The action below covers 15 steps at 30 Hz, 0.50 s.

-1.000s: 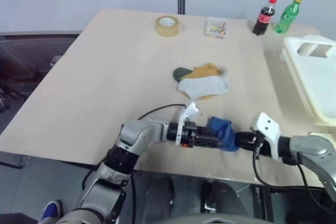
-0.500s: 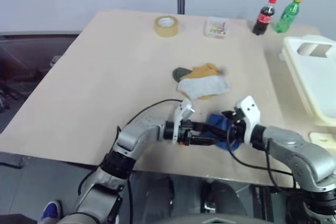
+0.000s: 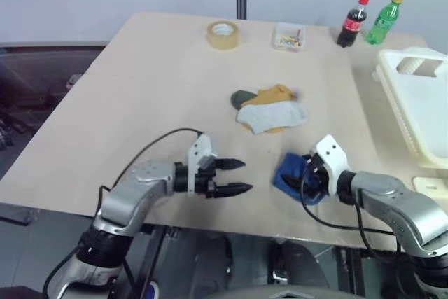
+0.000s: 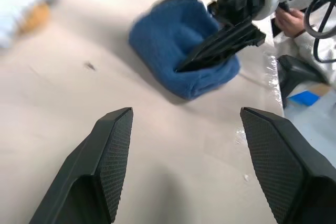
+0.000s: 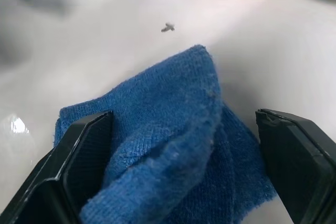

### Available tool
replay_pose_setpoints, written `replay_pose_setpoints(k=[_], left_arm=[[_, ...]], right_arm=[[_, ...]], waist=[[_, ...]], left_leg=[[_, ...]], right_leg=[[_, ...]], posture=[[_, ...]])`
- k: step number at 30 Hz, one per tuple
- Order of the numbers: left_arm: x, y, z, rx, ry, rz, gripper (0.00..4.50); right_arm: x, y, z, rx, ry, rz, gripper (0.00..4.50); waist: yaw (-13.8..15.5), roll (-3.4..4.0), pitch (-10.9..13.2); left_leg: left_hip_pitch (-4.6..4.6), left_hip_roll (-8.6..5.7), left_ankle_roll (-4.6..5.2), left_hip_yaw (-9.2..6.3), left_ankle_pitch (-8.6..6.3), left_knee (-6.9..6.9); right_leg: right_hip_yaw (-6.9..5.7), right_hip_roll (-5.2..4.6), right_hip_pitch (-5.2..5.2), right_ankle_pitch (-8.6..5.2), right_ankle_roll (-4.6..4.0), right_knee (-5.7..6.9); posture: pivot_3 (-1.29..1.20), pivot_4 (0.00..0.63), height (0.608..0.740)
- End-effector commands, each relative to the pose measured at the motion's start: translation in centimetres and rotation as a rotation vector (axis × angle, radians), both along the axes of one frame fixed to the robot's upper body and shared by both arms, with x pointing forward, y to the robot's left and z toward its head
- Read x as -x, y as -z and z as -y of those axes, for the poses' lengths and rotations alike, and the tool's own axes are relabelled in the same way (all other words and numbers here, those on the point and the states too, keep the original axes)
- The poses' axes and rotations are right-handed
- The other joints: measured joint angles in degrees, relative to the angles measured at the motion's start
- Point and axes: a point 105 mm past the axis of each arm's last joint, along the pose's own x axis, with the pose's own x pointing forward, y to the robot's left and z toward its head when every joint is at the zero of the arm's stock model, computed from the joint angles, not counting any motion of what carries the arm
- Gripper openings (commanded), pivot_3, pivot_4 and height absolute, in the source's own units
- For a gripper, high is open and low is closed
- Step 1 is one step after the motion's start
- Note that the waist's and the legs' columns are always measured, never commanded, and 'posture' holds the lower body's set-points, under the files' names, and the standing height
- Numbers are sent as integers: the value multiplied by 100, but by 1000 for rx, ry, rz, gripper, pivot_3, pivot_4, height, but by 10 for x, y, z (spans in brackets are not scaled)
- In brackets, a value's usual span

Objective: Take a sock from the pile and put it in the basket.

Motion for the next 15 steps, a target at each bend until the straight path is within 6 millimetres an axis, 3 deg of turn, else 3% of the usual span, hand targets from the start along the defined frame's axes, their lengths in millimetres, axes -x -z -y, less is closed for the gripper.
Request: replay_pose_setpoints(k=[1,4,6,7,9,13,15], left_arm=[[6,-16,-1,22,25,100,3489],[7,-18,-4,14,30,140,3489],[7,-19,-4,6,37,155,3489],[6,-21,-4,12,39,160,3489],[5,-25,-2,20,45,173,3489],[5,-34,10,68,65,189,3489],[3,-37,16,88,70,201,3489]], right_arm=[[9,11,8,74,-9,-49,4473],[22,33,8,138,-84,-113,3725],[24,38,8,163,-109,-116,2894],[24,38,7,153,-117,-112,2267],[21,34,7,129,-122,-94,1591],[-3,-4,5,-196,-1,-30,121],[-21,-32,13,-391,92,39,93]], waist=[[-1,0,0],[0,0,-1],[-2,-1,-2],[-3,-2,-3],[-2,-5,-5],[-9,-22,-14],[-19,-22,-9]], left_leg=[[-1,0,1,0,-1,0],[0,-2,2,-1,-2,-4],[2,-1,2,-6,-2,-5],[3,-2,2,-5,-2,-5],[5,-1,2,-5,-2,-4],[5,1,3,-8,-2,1],[4,3,3,-3,-1,3]], right_leg=[[0,0,0,2,3,0],[-2,1,0,0,11,0],[-7,3,1,-1,12,0],[-7,3,1,-1,12,0],[-7,2,1,-3,11,-2],[-9,3,5,-1,14,-2],[-4,4,6,0,16,2]], posture=[[0,150,740],[0,150,740],[0,150,740],[0,150,740],[0,150,740],[0,150,740],[0,150,740]])
